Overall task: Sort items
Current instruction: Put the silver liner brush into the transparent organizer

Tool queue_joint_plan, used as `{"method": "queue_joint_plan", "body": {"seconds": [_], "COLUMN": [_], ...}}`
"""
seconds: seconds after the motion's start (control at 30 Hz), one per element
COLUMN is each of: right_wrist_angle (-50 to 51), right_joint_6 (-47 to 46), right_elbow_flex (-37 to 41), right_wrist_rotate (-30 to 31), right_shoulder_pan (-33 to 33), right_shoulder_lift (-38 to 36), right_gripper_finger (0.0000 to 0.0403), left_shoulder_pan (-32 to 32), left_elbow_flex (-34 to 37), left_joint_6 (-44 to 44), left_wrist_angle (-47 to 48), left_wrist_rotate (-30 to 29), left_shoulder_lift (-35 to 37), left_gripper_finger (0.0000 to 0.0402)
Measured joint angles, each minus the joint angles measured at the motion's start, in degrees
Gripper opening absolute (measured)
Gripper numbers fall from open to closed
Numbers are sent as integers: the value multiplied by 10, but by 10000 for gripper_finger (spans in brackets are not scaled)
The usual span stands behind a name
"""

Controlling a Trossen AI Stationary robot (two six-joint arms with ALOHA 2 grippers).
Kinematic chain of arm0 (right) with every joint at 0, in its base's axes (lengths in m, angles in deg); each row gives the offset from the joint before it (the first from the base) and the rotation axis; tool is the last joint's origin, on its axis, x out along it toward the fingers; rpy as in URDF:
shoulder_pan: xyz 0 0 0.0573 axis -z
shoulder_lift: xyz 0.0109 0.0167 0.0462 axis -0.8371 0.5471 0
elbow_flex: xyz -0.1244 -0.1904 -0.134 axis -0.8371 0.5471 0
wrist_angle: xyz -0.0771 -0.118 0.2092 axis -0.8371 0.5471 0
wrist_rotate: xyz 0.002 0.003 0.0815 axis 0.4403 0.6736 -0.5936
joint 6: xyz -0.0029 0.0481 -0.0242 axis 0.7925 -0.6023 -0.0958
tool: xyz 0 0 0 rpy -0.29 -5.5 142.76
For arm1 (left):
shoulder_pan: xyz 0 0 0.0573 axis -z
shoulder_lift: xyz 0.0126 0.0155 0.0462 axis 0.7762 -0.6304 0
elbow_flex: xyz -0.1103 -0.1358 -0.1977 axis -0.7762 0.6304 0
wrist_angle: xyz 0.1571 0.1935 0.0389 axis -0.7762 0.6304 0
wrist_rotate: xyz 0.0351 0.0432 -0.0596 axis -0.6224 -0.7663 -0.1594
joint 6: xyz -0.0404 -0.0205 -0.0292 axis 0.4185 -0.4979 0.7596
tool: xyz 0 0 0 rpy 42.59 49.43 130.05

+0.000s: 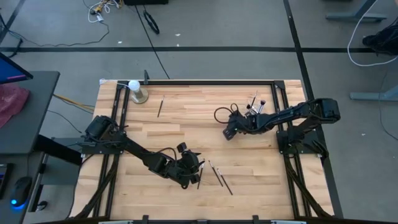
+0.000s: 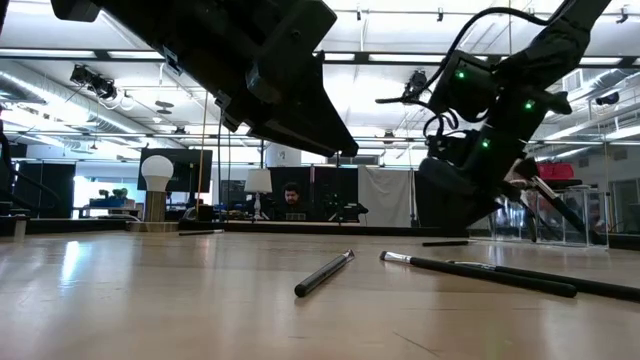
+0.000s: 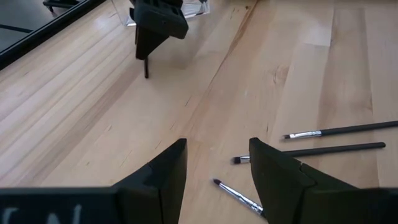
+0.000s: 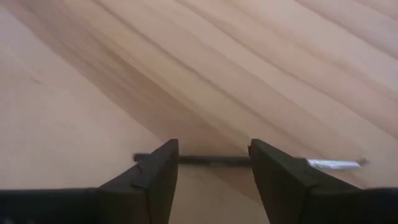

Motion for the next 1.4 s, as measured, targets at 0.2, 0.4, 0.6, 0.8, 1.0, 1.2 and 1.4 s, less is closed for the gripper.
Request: {"method": "queue_joint_plan", "body": {"seconds": [0.2, 0.4, 0.6, 0.8, 1.0, 1.2, 1.4], "right_wrist_angle": [-22, -59, -96, -100, -53, 36, 111], "right_joint_6": [20, 55, 92, 100, 101, -6, -135], "right_elbow_flex": [0, 0, -1, -1, 0, 0, 0], "right_wrist_rotate": [-12, -49, -65, -157, -242, -101, 50], "right_shoulder_pan": [2, 0, -21, -85, -154, -169, -142], "right_shoulder_lift": [0, 22, 54, 40, 9, -50, -65], "right_gripper_finger": [201, 201, 201, 201, 201, 201, 201], "left_shoulder_pan": [0, 0, 0, 0, 0, 0, 0], "left_elbow_flex": [0, 0, 0, 0, 0, 0, 0], "left_joint_6": [0, 0, 0, 0, 1, 1, 1], "left_wrist_angle": [0, -1, -2, -2, -2, -7, -9], "left_wrist_rotate": [0, 0, 0, 0, 0, 0, 0], "left_shoulder_lift": [0, 0, 0, 0, 0, 0, 0], "left_gripper_finger": [174, 174, 174, 174, 174, 174, 174]}}
